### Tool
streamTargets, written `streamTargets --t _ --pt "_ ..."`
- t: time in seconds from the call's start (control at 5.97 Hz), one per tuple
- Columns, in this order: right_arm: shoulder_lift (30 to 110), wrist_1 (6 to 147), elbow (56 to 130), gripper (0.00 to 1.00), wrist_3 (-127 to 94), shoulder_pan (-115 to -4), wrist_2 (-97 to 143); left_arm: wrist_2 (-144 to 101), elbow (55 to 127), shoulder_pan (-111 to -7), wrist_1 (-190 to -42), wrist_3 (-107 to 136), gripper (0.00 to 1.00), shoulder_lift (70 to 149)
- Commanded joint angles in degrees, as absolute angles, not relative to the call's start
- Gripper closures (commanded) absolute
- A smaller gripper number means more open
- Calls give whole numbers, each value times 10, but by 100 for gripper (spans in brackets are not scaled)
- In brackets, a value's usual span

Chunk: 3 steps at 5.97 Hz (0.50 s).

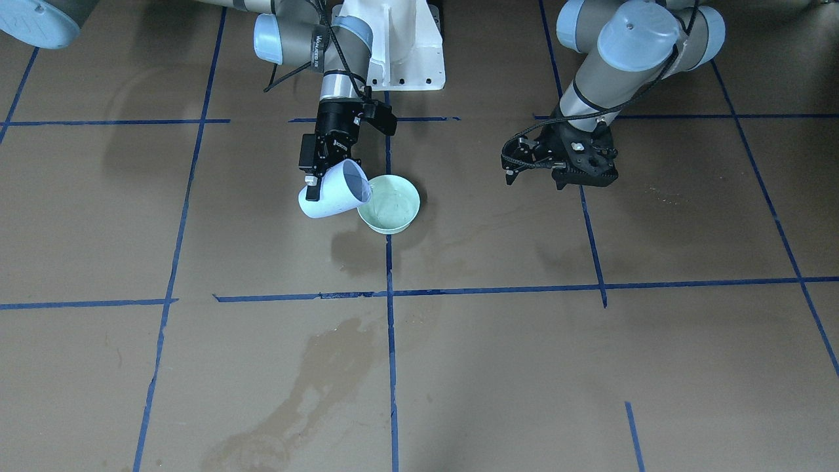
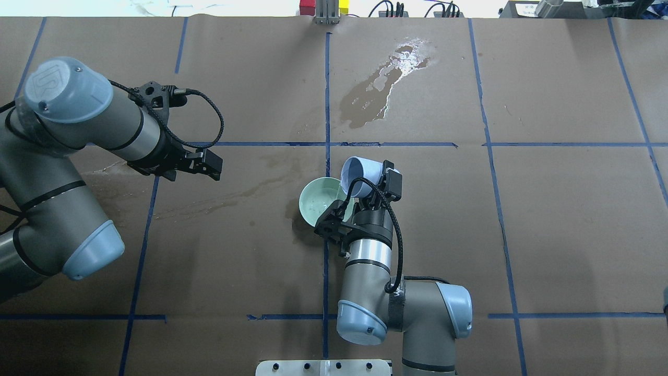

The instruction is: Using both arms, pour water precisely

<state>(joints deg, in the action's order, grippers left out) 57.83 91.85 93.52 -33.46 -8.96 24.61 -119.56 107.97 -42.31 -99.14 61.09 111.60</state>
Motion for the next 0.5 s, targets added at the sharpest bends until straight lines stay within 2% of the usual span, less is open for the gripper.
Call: streamTargets --t 0.0,0.33 --pt "579 918 936 100 -334 -90 246 -1196 1080 -424 -991 612 0 1116" --pt "579 918 936 100 -323 -90 245 -1196 1082 -424 -991 612 0 1116"
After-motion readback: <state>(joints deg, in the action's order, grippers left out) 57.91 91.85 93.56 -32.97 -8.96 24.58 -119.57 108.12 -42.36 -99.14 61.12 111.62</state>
